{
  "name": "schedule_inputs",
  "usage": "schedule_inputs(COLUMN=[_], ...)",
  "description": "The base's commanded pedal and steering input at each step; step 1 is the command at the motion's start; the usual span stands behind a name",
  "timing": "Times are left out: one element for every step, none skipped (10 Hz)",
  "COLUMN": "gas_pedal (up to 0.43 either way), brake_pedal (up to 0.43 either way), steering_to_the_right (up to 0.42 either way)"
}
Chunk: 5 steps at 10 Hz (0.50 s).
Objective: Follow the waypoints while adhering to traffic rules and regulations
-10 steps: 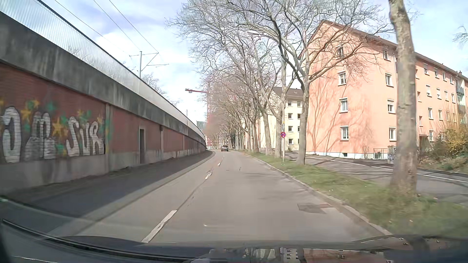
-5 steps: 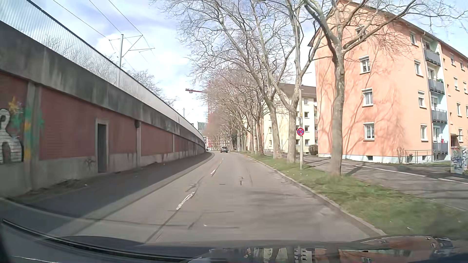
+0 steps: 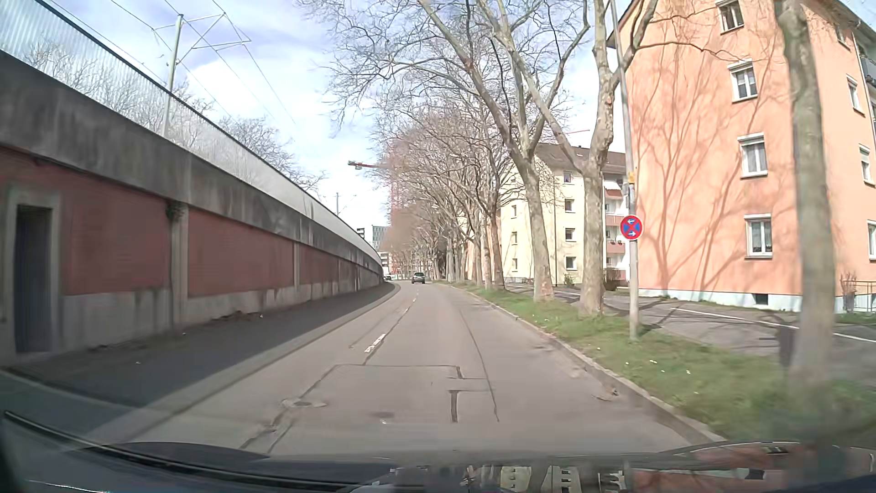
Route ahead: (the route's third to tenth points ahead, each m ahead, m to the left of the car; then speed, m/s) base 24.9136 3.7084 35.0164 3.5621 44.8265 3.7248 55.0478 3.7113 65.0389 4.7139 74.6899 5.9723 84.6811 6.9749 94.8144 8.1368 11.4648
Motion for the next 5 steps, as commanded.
schedule_inputs(gas_pedal=[0.067,0.067,0.067,0.067,0.067], brake_pedal=[0.000,0.000,0.000,0.000,0.000], steering_to_the_right=[-0.004,-0.004,-0.004,-0.004,-0.004])
